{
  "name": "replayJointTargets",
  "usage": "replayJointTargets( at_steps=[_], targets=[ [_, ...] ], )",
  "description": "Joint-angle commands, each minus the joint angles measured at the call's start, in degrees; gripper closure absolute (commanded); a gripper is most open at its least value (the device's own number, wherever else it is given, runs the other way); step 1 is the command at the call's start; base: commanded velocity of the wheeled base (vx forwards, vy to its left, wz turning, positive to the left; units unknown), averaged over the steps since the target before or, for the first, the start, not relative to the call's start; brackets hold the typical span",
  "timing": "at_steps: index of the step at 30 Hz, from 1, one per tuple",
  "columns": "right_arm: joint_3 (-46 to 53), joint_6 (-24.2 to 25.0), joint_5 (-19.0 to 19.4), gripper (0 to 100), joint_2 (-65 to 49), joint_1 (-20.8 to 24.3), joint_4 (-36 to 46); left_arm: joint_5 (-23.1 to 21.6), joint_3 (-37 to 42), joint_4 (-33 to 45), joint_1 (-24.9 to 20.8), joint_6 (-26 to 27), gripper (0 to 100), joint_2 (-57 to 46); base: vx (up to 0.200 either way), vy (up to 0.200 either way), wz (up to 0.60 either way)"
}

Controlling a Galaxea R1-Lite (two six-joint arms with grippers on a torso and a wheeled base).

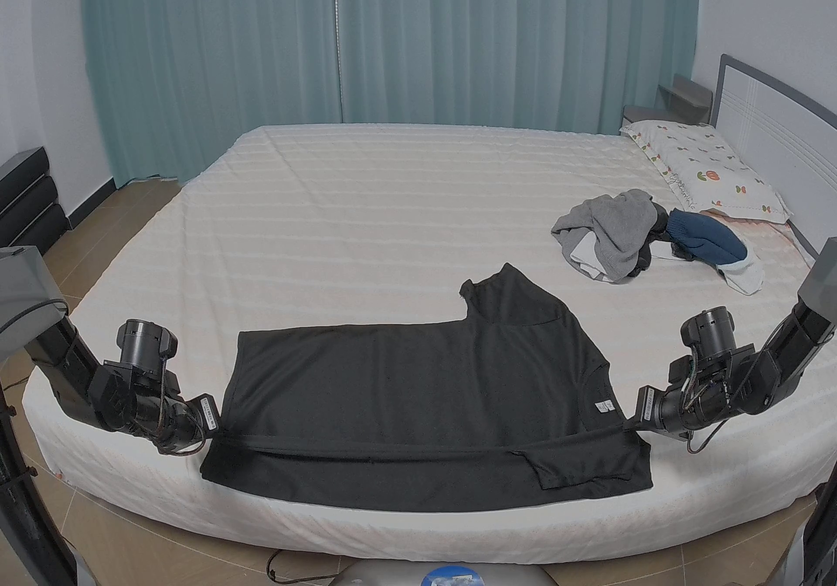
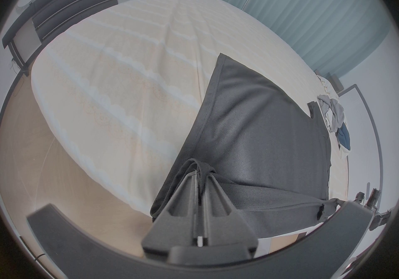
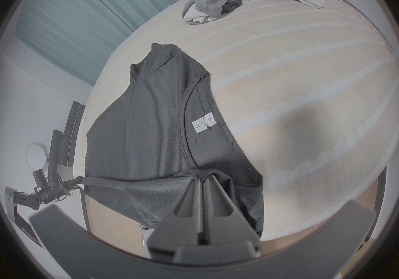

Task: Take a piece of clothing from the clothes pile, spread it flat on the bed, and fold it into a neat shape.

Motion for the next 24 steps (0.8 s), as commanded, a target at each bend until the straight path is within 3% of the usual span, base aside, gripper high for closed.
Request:
replayJointTargets(
  at_steps=[1, 2, 7, 14, 24],
  targets=[
    [-0.28, 0.05, 0.03, 0, 0.89, 0.07, -0.06, -0.01, -0.07, -0.07, 0.02, -0.01, 100, 0.42, 0.0, 0.0, 0.0],
    [-0.46, 0.05, 0.03, 0, 0.98, 0.07, -0.06, -0.01, -0.07, -0.07, 0.02, -0.01, 0, 0.42, 0.0, 0.0, 0.0],
    [-0.28, 0.14, 0.38, 0, 0.28, -0.01, -0.06, -0.01, -0.42, -0.07, 0.02, -1.42, 0, 0.07, 0.0, 0.0, 0.0],
    [0.51, 3.83, 1.35, 0, -4.12, -1.95, 0.03, -0.01, -0.34, 0.37, 0.64, -3.88, 0, -3.36, 0.0, 0.0, 0.0],
    [7.54, 14.2, 5.83, 0, -13.7, -2.83, -0.06, -0.62, 2.12, 0.54, 0.81, -7.57, 0, -12.15, 0.0, 0.0, 0.0]
  ],
)
